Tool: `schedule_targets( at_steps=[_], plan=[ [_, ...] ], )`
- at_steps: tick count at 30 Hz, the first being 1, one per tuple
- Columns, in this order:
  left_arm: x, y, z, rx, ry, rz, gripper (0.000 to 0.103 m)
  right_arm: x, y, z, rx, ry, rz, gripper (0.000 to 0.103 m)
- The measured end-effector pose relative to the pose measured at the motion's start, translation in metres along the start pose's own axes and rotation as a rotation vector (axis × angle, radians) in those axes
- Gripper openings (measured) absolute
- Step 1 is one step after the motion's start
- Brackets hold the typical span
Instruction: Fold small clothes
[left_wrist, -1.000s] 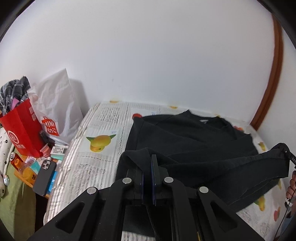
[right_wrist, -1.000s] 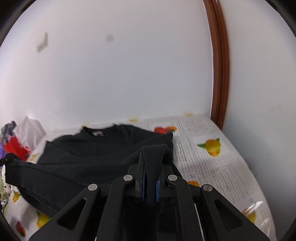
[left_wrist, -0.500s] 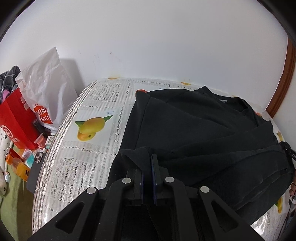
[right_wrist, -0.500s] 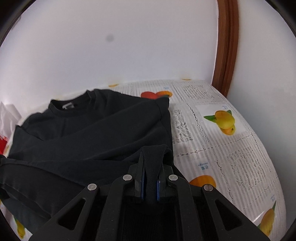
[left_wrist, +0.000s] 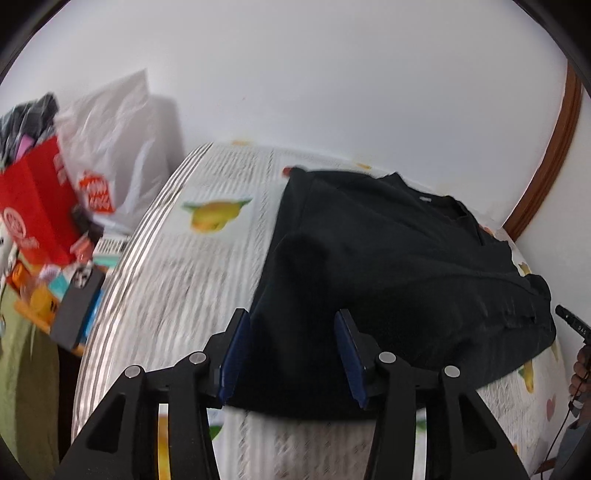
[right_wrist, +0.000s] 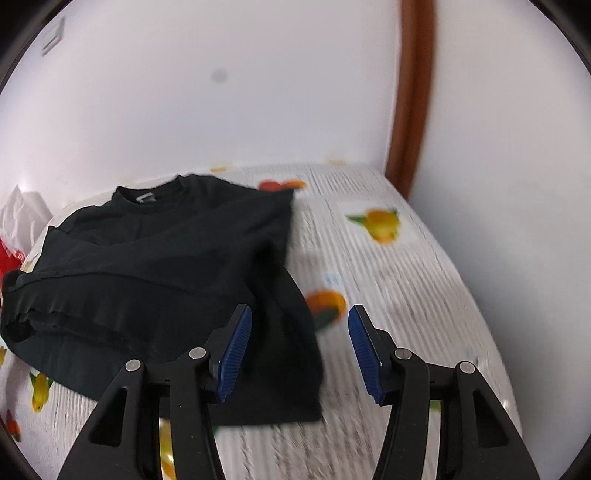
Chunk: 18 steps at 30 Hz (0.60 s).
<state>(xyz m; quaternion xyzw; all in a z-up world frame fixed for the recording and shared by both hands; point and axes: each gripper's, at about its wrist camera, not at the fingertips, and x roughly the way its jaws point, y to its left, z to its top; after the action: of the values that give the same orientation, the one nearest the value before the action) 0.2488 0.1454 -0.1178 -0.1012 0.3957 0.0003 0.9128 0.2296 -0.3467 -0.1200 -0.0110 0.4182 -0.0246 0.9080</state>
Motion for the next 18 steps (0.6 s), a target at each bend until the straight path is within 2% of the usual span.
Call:
schedule_targets(
  at_steps=[3,7,12,13,14,15,16,17,18],
  plan=[
    [0.005,0.015,-0.013,-0.025,0.029,0.012,0.046,0.008,-0.01,-0.014,0.03,0.048,0.016,0.054],
    [0.021,0.028,-0.02,-0.072,0.086,-0.027,0.046,0.028,-0.016,-0.026,0.076,0.097,0.066,0.054],
    [0.035,0.026,-0.018,-0.072,0.096,-0.036,0.046,0.046,-0.019,-0.024,0.156,0.12,0.13,0.053],
    [0.036,0.026,-0.018,-0.071,0.096,-0.034,0.044,0.05,-0.019,-0.024,0.164,0.131,0.136,0.048],
    [0.037,0.025,-0.018,-0.068,0.096,-0.033,0.036,0.052,-0.018,-0.023,0.169,0.136,0.149,0.04],
    [0.037,0.024,-0.019,-0.063,0.102,-0.041,0.031,0.054,-0.016,-0.023,0.167,0.139,0.19,0.021],
    [0.037,0.023,-0.02,-0.059,0.11,-0.045,0.022,0.052,-0.013,-0.022,0.154,0.14,0.23,0.017],
    [0.036,0.022,-0.021,-0.054,0.111,-0.044,0.017,0.051,-0.01,-0.022,0.139,0.134,0.217,0.015],
    [0.033,0.021,-0.021,-0.046,0.103,-0.038,0.016,0.047,-0.006,-0.022,0.102,0.129,0.205,0.013]
  ],
)
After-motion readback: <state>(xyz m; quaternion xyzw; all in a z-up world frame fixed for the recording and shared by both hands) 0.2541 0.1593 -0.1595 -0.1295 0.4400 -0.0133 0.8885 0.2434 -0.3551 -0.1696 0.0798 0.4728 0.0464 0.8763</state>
